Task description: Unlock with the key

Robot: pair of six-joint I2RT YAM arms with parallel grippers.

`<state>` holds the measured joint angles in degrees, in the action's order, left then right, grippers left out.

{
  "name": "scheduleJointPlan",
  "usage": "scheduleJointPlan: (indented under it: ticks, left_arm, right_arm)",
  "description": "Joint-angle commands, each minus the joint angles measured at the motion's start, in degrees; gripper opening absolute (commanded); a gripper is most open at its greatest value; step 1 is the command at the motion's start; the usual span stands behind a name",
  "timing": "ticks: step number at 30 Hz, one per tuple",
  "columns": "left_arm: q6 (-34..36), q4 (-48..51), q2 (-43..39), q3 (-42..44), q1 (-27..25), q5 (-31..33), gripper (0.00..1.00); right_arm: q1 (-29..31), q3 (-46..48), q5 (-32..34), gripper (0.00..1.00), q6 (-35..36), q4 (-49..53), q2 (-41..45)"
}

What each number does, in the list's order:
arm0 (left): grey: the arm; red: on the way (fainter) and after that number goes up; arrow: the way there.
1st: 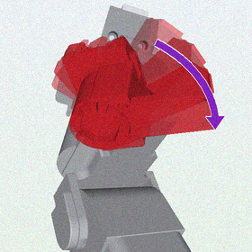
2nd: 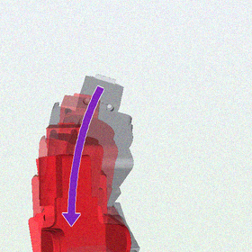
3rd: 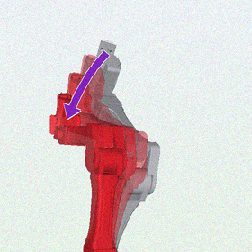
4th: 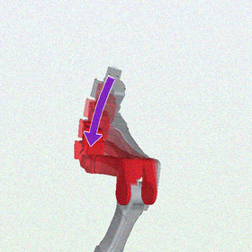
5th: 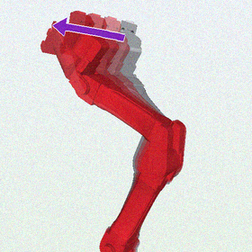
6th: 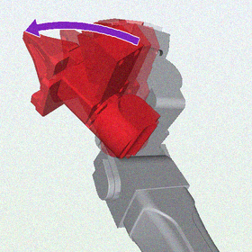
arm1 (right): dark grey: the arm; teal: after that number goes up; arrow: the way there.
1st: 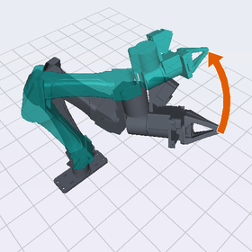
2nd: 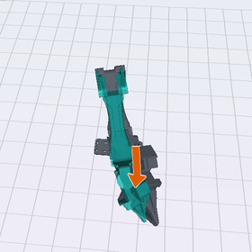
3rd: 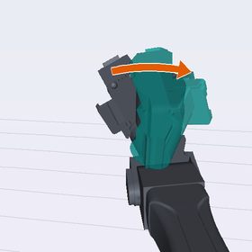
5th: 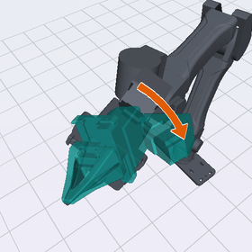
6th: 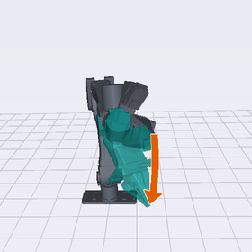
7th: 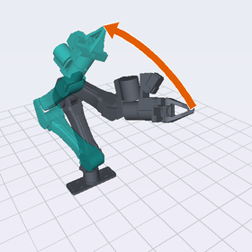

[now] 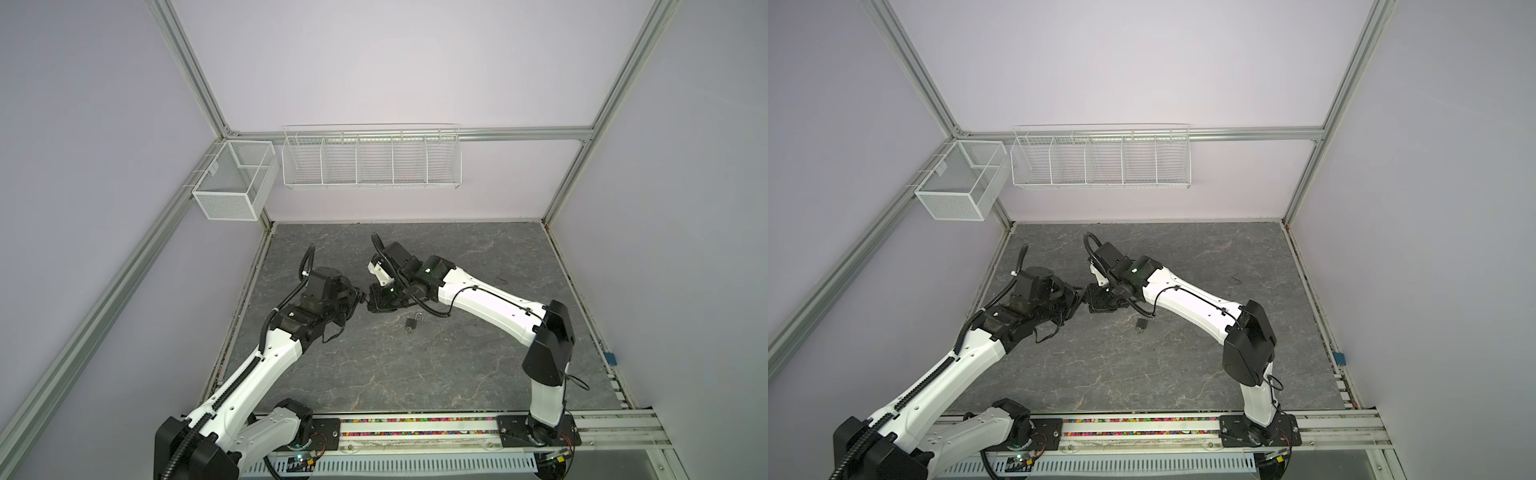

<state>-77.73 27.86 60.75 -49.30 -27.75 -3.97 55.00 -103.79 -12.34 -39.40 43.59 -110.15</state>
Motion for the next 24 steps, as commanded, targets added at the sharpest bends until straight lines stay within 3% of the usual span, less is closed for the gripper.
scheduleJointPlan:
  ticks: [1, 5, 10, 13, 16, 19, 20, 22, 24]
  left_arm:
    - [-0.55, 0.6, -0.63, -1.01, -0.5, -2.99, 0.0]
    - [-0.62, 2.04, 0.03, -1.84, -0.64, -3.23, 0.0]
    - [-1.59, 0.93, 0.73, -2.23, -0.73, -5.63, 0.0]
    - [-1.95, 1.38, 0.08, -2.15, -0.82, -5.7, 0.0]
    - [-2.16, 1.49, -1.06, -2.19, -1.95, -4.78, 0.0]
    - [-2.25, 1.55, -1.38, -2.77, -3.64, -3.88, 0.0]
    - [-2.25, 1.01, -1.38, -2.66, -4.2, -3.5, 0.0]
    - [-1.66, 1.78, -1.11, -2.66, -4.51, -3.02, 0.0]
    - [-1.54, 2.22, -1.04, -2.32, -4.5, -2.92, 0.0]
  right_arm:
    - [0.35, 0.81, 1.7, 0.07, 0.71, -4.86, 2.59]
    - [2.18, -1.2, 2.67, 0.07, 1.45, -4.9, 1.48]
    - [5.55, -5.9, 15.94, 0.07, 7.68, 2.46, -0.23]
    - [5.72, -5.88, 20.29, 0.07, 8.29, 3.3, -0.05]
    - [4.43, -6.17, 16.57, 0.07, 6.67, 2.8, -0.85]
    - [1.52, -0.38, -0.8, 0.07, -0.82, -9.58, 0.58]
    - [1.34, 0.75, -2.94, 0.07, -2.96, -13.54, 1.25]
    - [2.22, -1.88, -0.98, 0.07, -1.48, -12.27, 1.6]
    - [4.04, -5.88, 6.73, 0.07, 2.76, -6.7, 1.49]
